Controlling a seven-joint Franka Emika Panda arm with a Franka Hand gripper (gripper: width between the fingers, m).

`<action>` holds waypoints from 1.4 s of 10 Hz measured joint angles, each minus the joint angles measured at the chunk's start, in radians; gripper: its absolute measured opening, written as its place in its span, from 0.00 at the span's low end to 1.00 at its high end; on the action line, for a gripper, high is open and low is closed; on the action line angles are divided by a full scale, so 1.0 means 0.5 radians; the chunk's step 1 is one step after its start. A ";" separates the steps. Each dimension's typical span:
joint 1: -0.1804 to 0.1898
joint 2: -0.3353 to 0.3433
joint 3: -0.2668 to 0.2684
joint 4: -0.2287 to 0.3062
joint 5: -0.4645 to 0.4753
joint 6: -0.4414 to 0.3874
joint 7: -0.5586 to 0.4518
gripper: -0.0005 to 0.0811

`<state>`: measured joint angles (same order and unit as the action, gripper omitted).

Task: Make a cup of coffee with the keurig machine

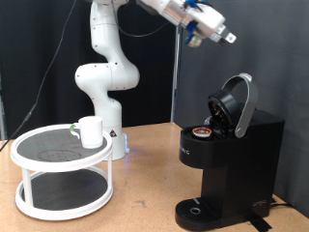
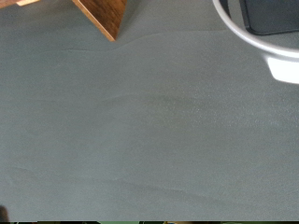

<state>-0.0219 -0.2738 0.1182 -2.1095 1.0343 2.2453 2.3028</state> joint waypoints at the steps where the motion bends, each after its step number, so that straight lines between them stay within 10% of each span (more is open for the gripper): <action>1: 0.006 0.030 0.055 0.035 -0.019 0.038 0.038 0.91; 12: 0.090 0.451 0.566 0.397 -0.562 0.239 0.490 0.91; 14: 0.094 0.490 0.593 0.416 -0.640 0.220 0.492 0.54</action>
<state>0.0253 -0.0285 0.4149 -1.9018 0.7145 2.3551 2.5490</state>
